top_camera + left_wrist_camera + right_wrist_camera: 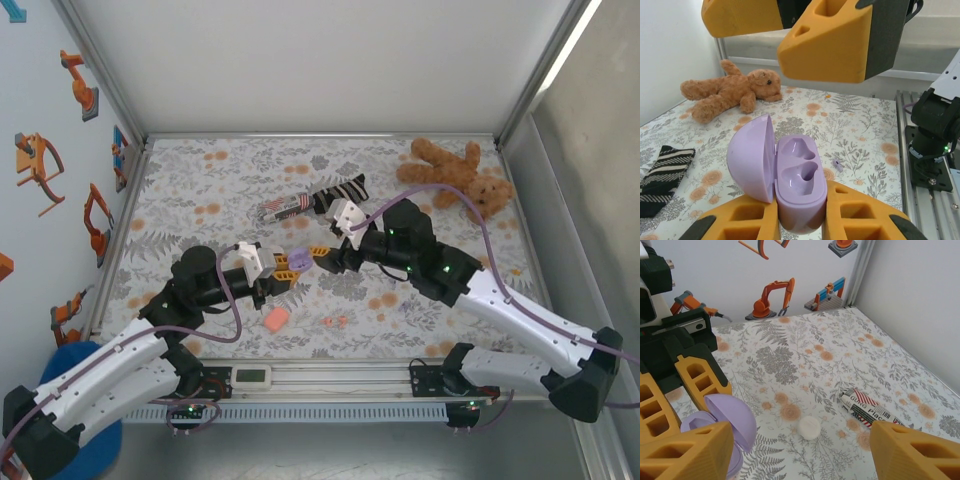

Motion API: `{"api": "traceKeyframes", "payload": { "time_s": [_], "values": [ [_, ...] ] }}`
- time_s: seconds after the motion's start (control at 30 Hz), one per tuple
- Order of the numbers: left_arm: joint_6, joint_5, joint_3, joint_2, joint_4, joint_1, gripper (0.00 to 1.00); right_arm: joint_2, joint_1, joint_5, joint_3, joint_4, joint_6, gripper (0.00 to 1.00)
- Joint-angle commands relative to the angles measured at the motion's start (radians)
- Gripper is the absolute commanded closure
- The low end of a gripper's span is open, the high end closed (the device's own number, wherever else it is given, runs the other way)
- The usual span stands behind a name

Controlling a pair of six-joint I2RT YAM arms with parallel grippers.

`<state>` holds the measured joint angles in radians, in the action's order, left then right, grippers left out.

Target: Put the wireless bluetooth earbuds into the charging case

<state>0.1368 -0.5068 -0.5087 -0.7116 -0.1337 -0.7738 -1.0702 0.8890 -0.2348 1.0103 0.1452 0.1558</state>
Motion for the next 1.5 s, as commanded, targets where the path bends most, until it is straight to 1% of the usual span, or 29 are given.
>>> {"api": "traceKeyframes", "payload": {
  "time_s": [0.0, 0.2, 0.33, 0.6, 0.77, 0.9, 0.93, 1.0, 1.1, 1.27, 1.47],
  "values": [
    [0.004, 0.019, -0.024, 0.015, 0.009, -0.008, 1.00, 0.025, -0.013, 0.035, 0.014, 0.002, -0.034, 0.29],
    [-0.007, 0.025, -0.018, 0.032, 0.014, -0.007, 1.00, 0.026, -0.038, 0.083, 0.009, 0.029, -0.085, 0.29],
    [-0.015, 0.023, -0.010, 0.049, 0.012, -0.007, 1.00, 0.015, -0.081, 0.092, 0.011, 0.077, -0.144, 0.28],
    [-0.018, 0.028, 0.009, 0.089, 0.003, -0.007, 1.00, -0.022, -0.241, 0.015, 0.019, 0.231, -0.320, 0.30],
    [-0.017, 0.028, 0.010, 0.101, 0.007, -0.007, 1.00, -0.068, -0.364, -0.085, 0.010, 0.369, -0.400, 0.30],
    [-0.016, 0.027, 0.006, 0.106, 0.019, -0.007, 1.00, -0.112, -0.475, -0.161, -0.039, 0.436, -0.451, 0.34],
    [-0.016, 0.027, 0.006, 0.108, 0.023, -0.008, 1.00, -0.122, -0.498, -0.168, -0.053, 0.448, -0.462, 0.34],
    [-0.015, 0.027, 0.006, 0.111, 0.022, -0.009, 1.00, -0.150, -0.529, -0.135, -0.075, 0.498, -0.473, 0.34],
    [-0.015, 0.029, 0.007, 0.114, 0.021, -0.009, 1.00, -0.196, -0.554, -0.087, -0.093, 0.567, -0.473, 0.35],
    [-0.016, 0.030, 0.004, 0.116, 0.034, -0.009, 1.00, -0.236, -0.559, -0.085, -0.128, 0.573, -0.483, 0.37],
    [-0.021, 0.034, 0.004, 0.130, 0.048, -0.009, 1.00, -0.262, -0.570, -0.048, -0.147, 0.586, -0.488, 0.37]
  ]
}}
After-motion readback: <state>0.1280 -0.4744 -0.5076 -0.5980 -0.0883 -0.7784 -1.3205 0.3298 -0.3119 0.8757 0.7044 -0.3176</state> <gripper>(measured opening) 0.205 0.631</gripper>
